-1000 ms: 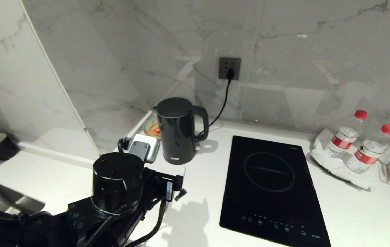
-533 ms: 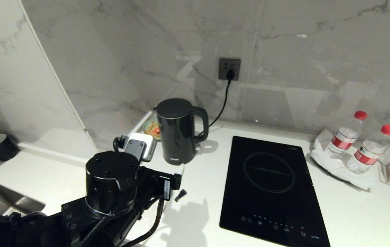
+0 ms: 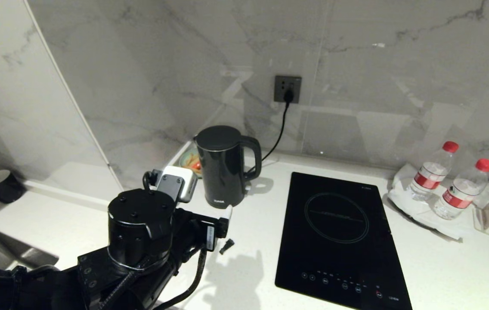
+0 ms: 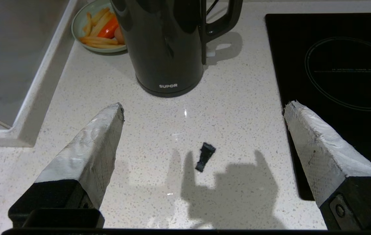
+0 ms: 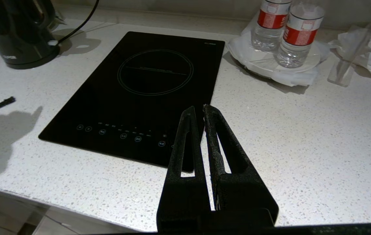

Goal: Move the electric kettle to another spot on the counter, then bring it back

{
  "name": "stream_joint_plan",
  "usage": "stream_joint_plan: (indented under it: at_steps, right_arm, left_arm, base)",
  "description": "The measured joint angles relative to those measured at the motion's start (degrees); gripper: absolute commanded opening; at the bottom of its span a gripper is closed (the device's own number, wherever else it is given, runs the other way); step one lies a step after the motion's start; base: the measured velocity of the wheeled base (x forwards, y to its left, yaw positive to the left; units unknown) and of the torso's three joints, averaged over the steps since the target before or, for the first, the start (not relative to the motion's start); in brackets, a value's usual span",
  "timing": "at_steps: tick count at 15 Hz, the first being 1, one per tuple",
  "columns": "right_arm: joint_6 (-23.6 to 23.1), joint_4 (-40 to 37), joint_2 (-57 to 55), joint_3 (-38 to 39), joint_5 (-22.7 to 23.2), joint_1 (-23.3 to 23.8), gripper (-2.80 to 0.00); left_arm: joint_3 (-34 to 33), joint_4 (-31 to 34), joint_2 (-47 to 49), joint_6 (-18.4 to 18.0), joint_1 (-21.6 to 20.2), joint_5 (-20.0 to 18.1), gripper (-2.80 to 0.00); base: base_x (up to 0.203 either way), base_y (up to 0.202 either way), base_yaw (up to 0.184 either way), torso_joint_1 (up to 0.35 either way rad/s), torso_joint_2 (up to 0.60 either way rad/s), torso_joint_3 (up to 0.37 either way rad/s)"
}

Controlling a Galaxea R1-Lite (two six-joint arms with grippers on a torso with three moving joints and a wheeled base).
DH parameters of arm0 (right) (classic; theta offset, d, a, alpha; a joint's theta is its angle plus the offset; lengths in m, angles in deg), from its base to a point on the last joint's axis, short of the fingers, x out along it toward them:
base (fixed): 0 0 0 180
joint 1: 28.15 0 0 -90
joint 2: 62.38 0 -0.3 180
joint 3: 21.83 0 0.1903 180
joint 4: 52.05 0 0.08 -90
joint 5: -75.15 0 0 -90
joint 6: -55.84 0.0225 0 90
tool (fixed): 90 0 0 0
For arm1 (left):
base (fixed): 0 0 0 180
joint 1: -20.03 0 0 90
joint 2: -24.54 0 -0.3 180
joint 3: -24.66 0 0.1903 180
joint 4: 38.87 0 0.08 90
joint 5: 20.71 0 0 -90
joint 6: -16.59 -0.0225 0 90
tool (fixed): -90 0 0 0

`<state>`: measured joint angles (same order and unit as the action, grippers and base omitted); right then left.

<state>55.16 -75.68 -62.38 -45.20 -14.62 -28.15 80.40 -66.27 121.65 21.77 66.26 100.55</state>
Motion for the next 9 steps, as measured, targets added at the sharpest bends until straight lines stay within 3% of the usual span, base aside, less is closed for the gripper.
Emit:
stream_joint_plan:
  at_steps: [6,9]
  right_arm:
    - [0.0,0.0,0.0,0.0,0.0,0.0,-2.80]
    - [0.0,0.0,0.0,0.0,0.0,0.0,-2.80]
  left_arm:
    - [-0.1,-0.1,0.0,0.0,0.0,0.0,0.00]
    - [0.0,-0.1,0.2,0.0,0.1,-0.1,0.00]
  base:
    - [0.000,0.000,0.000,0.000,0.00,0.000]
    - [0.138,0.000,0.001,-0.003,0.00,-0.002]
